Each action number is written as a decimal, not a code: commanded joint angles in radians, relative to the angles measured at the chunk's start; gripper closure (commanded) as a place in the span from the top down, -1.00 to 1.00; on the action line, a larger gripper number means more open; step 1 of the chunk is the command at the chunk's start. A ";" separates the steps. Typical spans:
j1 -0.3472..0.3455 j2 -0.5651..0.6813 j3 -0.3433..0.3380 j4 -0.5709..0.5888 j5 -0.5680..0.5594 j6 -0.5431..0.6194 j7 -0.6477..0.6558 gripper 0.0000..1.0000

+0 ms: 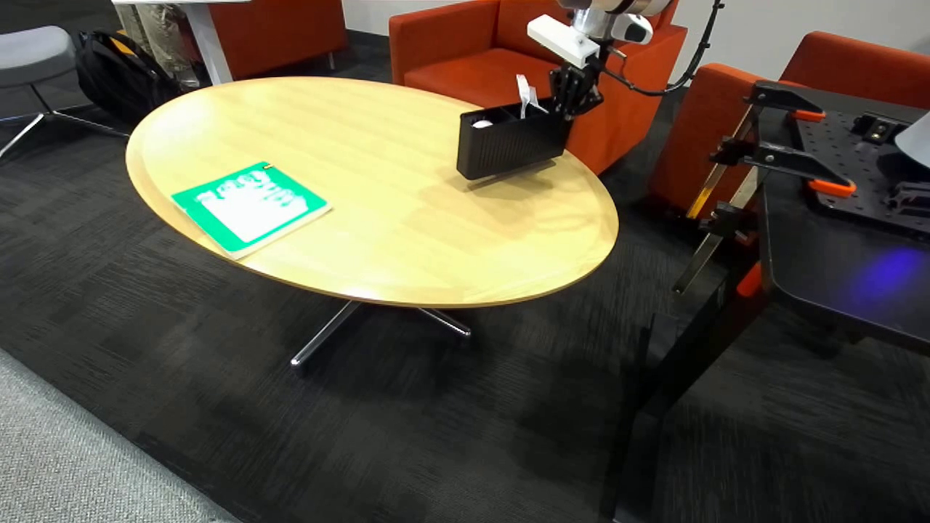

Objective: Move the black basket to the right

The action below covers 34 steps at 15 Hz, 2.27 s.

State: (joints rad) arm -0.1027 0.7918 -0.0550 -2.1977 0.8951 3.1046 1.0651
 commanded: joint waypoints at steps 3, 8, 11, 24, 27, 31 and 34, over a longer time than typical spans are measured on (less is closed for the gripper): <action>0.020 0.011 -0.004 -0.012 0.015 0.019 0.022 -0.98; 0.033 0.024 -0.009 -0.014 0.016 0.036 0.024 -0.40; 0.062 0.019 -0.028 -0.017 0.031 0.040 0.017 -0.08; 0.236 -0.356 -0.077 -0.369 0.094 0.290 -0.051 1.00; 0.291 -0.496 -0.108 -0.467 0.075 0.318 -0.137 1.00; 0.313 -0.669 -0.120 -0.547 0.034 0.282 -0.276 1.00; 0.305 -0.760 -0.119 -0.575 0.003 0.245 -0.356 1.00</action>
State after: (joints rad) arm 0.1980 0.1652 -0.1597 -2.7080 0.9280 3.4049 0.7859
